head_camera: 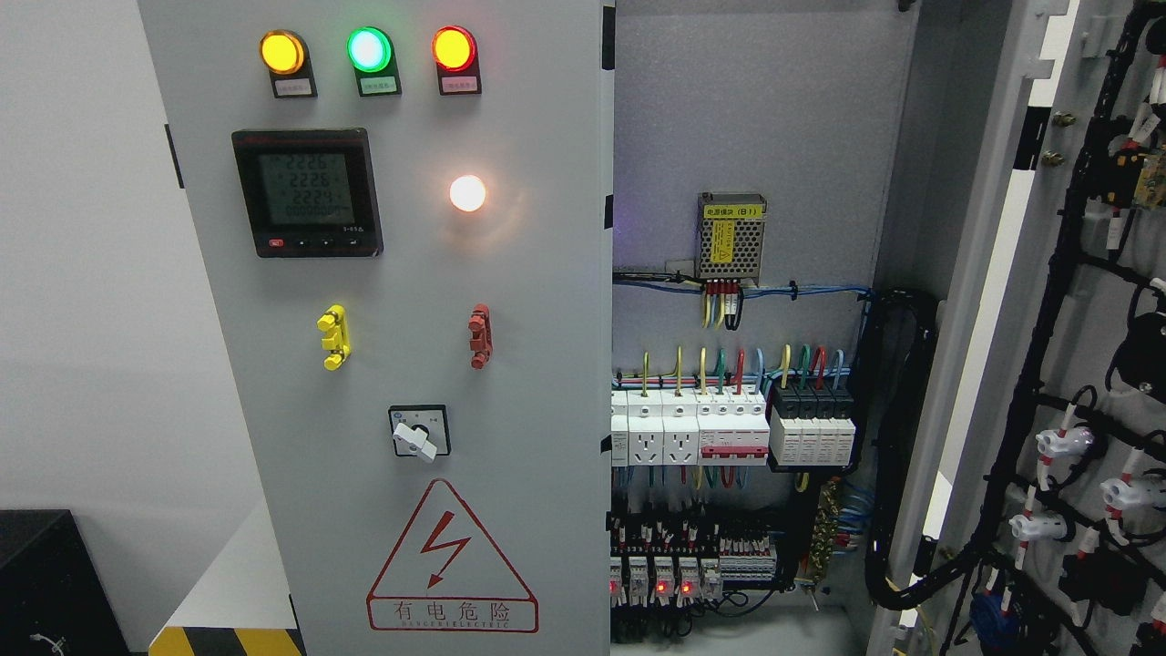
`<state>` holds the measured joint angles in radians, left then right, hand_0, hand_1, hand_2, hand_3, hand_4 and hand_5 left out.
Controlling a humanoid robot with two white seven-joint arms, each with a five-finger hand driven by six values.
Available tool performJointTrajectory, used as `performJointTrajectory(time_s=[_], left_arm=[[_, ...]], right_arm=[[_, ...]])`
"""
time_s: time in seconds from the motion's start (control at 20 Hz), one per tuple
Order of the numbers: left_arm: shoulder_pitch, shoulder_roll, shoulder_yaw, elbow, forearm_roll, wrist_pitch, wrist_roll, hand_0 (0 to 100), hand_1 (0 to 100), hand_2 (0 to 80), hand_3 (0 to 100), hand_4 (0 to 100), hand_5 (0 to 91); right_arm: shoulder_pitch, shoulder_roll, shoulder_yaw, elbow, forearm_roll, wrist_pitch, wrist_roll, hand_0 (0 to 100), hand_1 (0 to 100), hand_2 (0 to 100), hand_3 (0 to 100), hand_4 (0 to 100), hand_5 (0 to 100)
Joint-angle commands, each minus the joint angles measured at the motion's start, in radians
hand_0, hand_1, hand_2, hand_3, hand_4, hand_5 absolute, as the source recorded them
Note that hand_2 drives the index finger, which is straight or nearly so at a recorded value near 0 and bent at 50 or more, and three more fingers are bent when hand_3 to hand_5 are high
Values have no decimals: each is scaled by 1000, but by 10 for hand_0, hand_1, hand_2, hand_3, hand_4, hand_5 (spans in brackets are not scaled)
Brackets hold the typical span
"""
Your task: Open door with both hands
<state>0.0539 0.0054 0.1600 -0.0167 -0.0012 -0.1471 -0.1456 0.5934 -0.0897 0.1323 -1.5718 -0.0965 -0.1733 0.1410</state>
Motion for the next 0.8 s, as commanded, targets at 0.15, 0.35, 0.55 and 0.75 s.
performJointTrajectory(time_s=[0.15,0.35,0.55,0.75], left_arm=[[-19,-2,-43,-20,-13,6,1,120,556,0,0,0,0],[-22,-8,-43,-22,-13,1,-2,120,556,0,0,0,0],[-22,-18,-45,-22,-11,0,-3,120,556,0,0,0,0],[-22,-59,-43,-22,-11,0,-5,120,556,0,0,0,0]], right_arm=[[27,-130,16,-517,1,-89,-1,72,137,0,0,0,0],[-103,-131,38,-514,1,-109,-1,71,138,0,0,0,0],[-237,-127,84,-514,3,-107,-1,71,138,0,0,0,0],[-317,-130,81,-513,8,-104,-1,71,138,0,0,0,0]])
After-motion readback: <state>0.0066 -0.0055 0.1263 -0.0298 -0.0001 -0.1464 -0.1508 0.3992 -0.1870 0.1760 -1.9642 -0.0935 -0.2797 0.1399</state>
